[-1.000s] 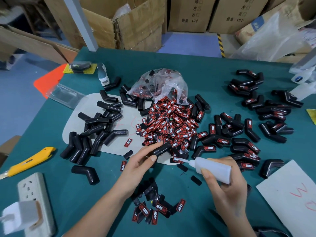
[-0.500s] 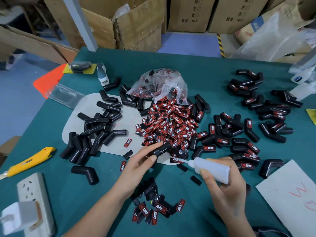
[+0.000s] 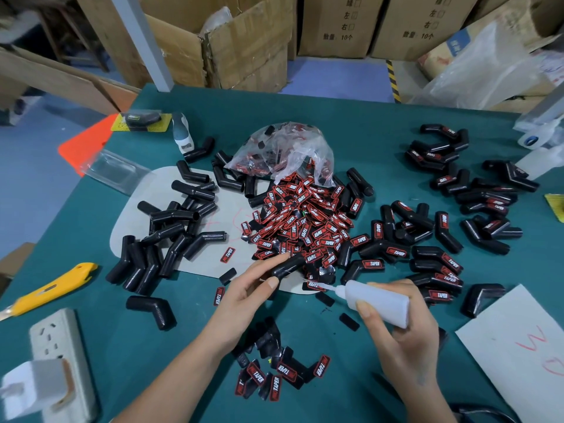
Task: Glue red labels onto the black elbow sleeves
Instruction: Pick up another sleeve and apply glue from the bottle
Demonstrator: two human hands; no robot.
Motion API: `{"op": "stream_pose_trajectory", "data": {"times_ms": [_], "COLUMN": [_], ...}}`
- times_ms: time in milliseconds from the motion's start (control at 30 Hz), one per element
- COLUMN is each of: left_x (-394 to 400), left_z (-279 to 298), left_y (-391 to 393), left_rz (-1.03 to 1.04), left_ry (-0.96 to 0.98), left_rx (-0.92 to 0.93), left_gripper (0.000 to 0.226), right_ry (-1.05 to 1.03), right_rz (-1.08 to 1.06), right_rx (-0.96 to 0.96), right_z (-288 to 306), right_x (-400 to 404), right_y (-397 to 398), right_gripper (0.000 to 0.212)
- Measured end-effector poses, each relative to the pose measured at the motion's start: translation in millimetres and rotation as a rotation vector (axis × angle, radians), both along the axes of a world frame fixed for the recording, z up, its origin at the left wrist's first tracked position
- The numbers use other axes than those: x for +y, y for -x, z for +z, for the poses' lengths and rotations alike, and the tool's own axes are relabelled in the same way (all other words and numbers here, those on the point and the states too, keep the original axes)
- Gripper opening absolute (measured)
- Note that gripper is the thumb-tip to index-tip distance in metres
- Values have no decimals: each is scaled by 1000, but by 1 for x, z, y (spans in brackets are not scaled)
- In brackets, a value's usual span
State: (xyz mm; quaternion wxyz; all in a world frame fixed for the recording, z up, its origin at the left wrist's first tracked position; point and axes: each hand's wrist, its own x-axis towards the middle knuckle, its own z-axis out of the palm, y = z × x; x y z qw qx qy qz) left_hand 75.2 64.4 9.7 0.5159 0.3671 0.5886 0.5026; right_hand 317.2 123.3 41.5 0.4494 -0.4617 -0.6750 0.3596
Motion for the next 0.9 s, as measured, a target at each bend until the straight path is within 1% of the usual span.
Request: {"op": "stream_pose_trajectory", "data": {"times_ms": [133,633,767,900], "left_x": [-1,0,0,0], "left_z": [-1,-1,0,1], "left_y": [1,1,0,0], "left_rz": [-11,-9,1,5], "left_ry": [4,4,-11,-13], "left_rx": [7,5,4,-10], "left_gripper": [40,40,40,39], "right_ry": [3,-19,0,-7], "right_rz": [-32,-25,-52,-28], "right_rx": [15,-7,27,8], "right_z": [0,3,3,3], "right_x": [2,1,2,1], "right_y": [-2,0,-2,1], "right_gripper": [25,28,26,33]}}
